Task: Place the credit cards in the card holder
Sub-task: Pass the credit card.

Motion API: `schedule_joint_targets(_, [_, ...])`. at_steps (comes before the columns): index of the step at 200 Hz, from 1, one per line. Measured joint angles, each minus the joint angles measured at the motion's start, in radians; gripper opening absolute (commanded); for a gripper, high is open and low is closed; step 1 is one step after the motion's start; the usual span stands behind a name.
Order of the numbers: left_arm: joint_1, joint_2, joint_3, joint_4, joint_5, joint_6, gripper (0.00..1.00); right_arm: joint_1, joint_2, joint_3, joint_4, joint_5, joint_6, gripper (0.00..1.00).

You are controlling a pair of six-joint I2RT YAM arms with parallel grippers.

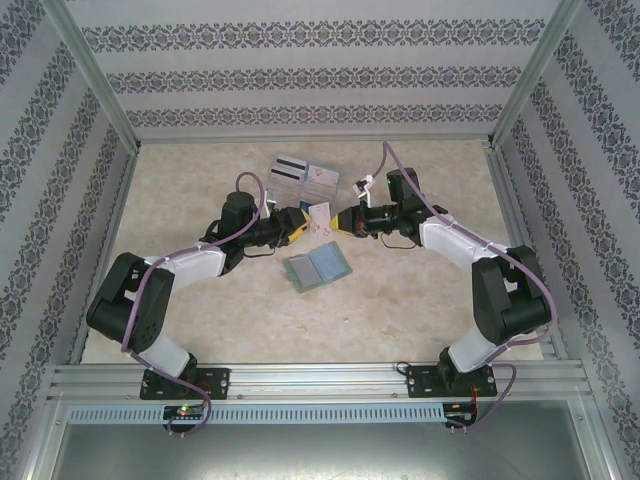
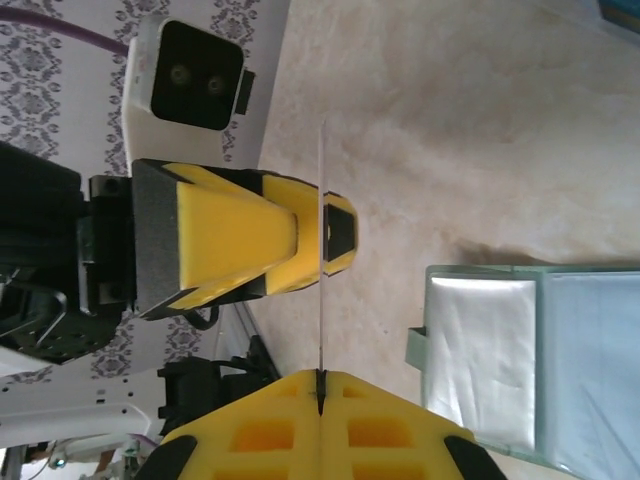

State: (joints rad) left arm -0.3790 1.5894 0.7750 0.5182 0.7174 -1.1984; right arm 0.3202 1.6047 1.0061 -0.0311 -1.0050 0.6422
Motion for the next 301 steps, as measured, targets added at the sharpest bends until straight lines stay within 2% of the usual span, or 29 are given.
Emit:
schedule_joint_targets(49, [0.002,0.025,-0.001,0.117,0.044,-0.054,0.37,0.000,-0.004,-0.001,0.045,-0.040,0.043,0.00])
schedule_joint_targets(72, [0.002,0.045,-0.001,0.161,0.065,-0.085,0.27,0.001,-0.004,-0.001,0.065,-0.046,0.058,0.00])
schedule_joint_targets(102, [0.005,0.046,-0.001,0.190,0.069,-0.107,0.00,-0.001,-0.003,-0.001,0.078,-0.051,0.070,0.00])
schedule_joint_targets(127, [0.009,0.046,0.000,0.234,0.075,-0.115,0.00,-0.005,0.002,-0.006,0.079,-0.042,0.085,0.01])
schedule_joint_targets(133, [0.009,0.046,0.000,0.236,0.074,-0.116,0.00,-0.005,0.002,-0.008,0.085,-0.039,0.093,0.05])
schedule_joint_targets(144, [0.010,0.046,-0.001,0.243,0.071,-0.116,0.00,-0.004,0.005,-0.017,0.111,-0.035,0.120,0.24])
schedule_joint_targets(166, [0.010,0.046,-0.002,0.255,0.067,-0.116,0.00,-0.004,0.019,-0.050,0.233,-0.029,0.220,0.33])
schedule_joint_targets(211, [0.010,0.046,-0.021,0.257,0.060,-0.115,0.00,-0.003,0.072,-0.079,0.439,-0.019,0.406,0.27])
schedule_joint_targets(233, [0.010,0.046,-0.021,0.261,0.056,-0.115,0.00,-0.003,0.077,-0.079,0.472,-0.016,0.438,0.23])
schedule_joint_targets(284, [0.010,0.046,-0.021,0.268,0.052,-0.115,0.00,0.001,0.089,-0.079,0.500,-0.014,0.469,0.22])
schedule_joint_targets(301, [0.010,0.046,-0.021,0.268,0.052,-0.115,0.00,0.009,0.092,-0.079,0.504,-0.014,0.475,0.18])
